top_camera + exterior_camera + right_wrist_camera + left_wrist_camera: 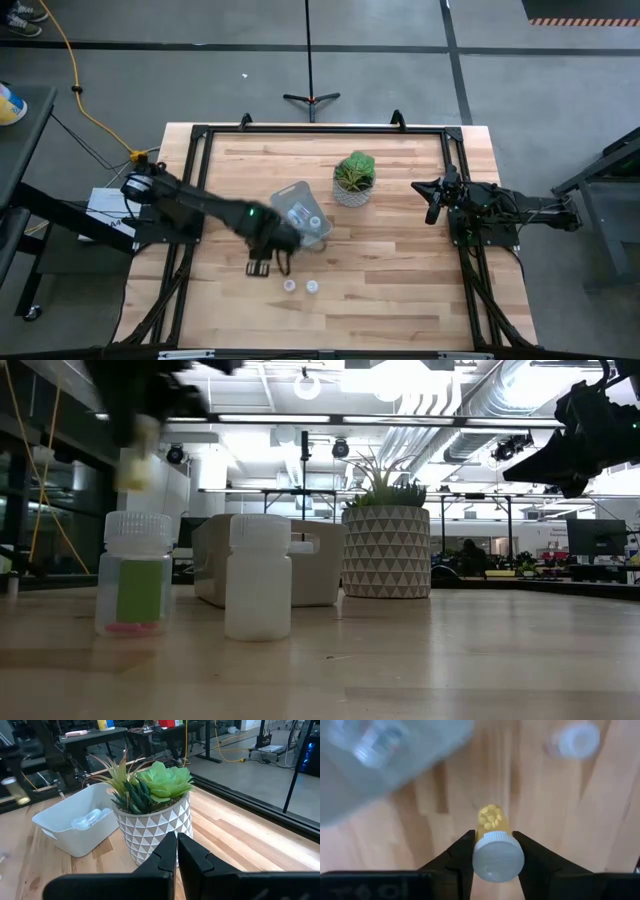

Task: Pick and place pill bottles into a basket
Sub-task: Put the yellow pill bottle into the white bin

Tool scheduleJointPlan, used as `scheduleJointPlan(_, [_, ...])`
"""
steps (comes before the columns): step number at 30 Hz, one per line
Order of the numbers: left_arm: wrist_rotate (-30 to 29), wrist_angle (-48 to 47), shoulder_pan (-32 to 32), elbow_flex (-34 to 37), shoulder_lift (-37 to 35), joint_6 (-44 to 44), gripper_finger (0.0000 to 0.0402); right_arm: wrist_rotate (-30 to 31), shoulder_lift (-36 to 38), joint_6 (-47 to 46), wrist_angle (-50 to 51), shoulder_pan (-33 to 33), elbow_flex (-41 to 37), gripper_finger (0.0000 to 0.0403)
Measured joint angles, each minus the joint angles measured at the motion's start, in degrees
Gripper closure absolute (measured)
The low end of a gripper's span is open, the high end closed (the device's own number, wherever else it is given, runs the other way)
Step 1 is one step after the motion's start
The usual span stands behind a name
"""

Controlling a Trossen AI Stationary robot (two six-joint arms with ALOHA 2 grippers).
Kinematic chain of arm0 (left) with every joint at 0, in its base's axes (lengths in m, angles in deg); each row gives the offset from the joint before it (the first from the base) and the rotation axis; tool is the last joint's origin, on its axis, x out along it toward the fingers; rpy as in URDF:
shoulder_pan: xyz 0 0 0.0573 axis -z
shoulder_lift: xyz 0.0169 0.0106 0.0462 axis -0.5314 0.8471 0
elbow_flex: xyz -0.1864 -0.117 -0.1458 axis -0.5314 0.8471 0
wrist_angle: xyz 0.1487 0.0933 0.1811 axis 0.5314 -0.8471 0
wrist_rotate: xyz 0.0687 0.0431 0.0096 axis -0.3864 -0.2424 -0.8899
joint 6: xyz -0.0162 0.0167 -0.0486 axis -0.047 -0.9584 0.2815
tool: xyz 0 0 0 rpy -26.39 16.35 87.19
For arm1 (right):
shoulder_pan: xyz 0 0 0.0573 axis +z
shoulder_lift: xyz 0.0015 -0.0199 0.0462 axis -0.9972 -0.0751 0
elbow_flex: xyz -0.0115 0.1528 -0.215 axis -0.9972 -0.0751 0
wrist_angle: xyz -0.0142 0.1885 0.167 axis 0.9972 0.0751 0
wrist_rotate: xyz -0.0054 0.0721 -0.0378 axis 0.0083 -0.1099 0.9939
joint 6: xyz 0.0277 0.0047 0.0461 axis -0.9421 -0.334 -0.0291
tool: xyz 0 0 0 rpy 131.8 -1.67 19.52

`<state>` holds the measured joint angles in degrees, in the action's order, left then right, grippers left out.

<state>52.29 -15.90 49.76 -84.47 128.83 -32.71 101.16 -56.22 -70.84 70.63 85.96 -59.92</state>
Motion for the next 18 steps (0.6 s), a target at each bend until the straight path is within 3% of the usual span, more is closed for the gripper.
scheduleJointPlan(4, [0.0,0.2,-6.3,-3.1,0.0,-5.9,0.023,0.0,0.0,-0.1,0.0,0.0,0.0,0.0396])
scheduleJointPlan(9, [0.0,1.1,-13.4,-5.6,0.0,-12.4,0.0249,0.1,0.0,-0.1,0.0,0.0,0.0,0.0396])
scheduleJointPlan(18, [0.1,12.5,-24.4,-2.4,0.5,-12.9,0.0231,0.2,0.0,-0.1,0.0,0.0,0.0,0.0396])
